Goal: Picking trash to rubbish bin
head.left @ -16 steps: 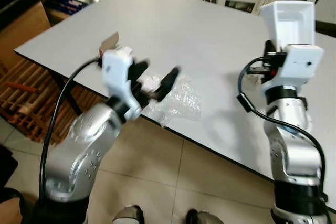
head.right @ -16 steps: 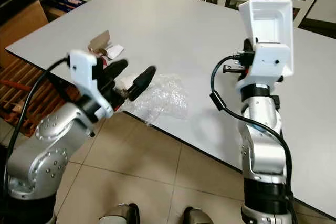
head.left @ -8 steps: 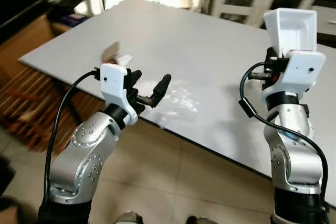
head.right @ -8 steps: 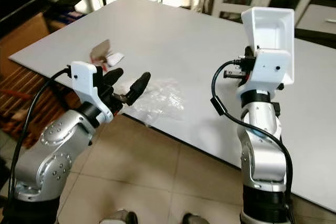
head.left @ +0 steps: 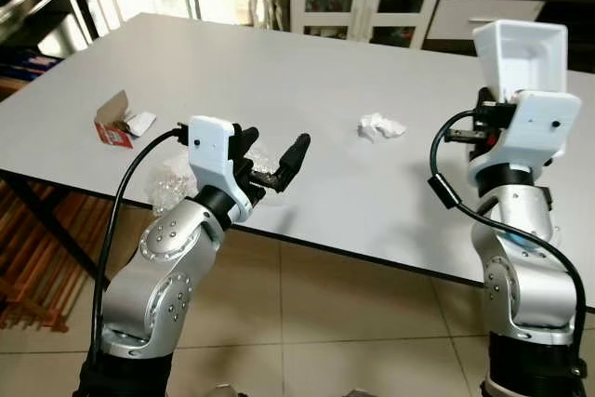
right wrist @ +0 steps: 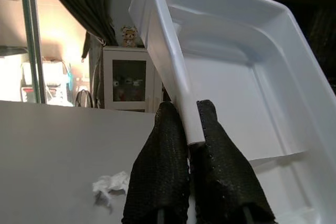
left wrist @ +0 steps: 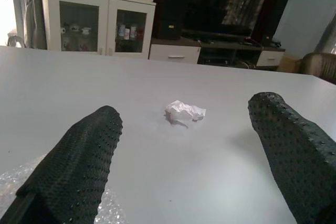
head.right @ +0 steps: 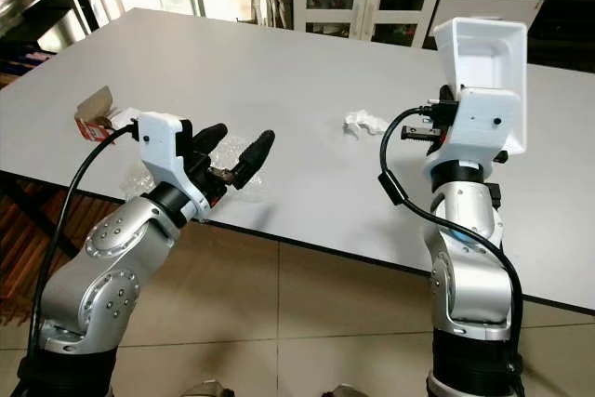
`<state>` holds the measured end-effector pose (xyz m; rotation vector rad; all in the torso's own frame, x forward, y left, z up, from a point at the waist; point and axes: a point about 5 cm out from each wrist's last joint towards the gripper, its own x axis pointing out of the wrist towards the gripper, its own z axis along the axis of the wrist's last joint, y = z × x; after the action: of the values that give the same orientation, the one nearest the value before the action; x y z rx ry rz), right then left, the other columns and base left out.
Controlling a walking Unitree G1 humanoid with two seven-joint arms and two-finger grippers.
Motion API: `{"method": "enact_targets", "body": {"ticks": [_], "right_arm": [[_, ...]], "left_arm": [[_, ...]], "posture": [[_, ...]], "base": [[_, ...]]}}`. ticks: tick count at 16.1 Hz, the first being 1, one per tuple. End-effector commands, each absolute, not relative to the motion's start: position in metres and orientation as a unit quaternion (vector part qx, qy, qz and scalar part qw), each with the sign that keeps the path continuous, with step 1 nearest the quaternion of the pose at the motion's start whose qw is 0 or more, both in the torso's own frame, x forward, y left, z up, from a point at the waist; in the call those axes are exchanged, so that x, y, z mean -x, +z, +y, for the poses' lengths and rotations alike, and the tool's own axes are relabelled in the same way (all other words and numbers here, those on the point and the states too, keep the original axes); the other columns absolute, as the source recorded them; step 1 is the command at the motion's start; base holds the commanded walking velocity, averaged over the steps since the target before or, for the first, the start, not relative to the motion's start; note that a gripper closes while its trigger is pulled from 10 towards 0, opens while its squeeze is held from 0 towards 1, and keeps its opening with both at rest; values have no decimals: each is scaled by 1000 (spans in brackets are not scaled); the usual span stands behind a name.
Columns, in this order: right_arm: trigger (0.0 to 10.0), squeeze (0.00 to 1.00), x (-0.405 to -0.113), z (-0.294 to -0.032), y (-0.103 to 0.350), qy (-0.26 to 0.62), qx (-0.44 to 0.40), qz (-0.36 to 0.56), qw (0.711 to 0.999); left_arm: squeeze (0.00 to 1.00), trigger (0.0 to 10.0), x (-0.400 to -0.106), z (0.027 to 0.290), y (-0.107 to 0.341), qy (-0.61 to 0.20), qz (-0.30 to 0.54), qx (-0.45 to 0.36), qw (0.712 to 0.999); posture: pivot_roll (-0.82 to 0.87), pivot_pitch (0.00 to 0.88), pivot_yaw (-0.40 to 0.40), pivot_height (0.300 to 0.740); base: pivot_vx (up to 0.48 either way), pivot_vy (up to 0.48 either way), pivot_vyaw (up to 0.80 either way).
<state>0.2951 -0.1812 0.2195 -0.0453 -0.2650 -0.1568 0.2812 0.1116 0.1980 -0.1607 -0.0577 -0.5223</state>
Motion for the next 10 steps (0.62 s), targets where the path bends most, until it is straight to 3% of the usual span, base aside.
{"method": "enact_targets", "body": {"ticks": [1,10], "right_arm": [[10000,0,-294,-178,225,-72,20,-139,987],[10000,0,-297,-177,225,-74,14,-136,988]], "left_arm": [[0,10000,-283,114,199,-256,-29,69,964],[0,10000,-284,113,199,-254,-29,68,964]], "posture": [[27,63,-17,740],[31,65,-17,740]], "base": [[0,0,0],[0,0,0]]}}
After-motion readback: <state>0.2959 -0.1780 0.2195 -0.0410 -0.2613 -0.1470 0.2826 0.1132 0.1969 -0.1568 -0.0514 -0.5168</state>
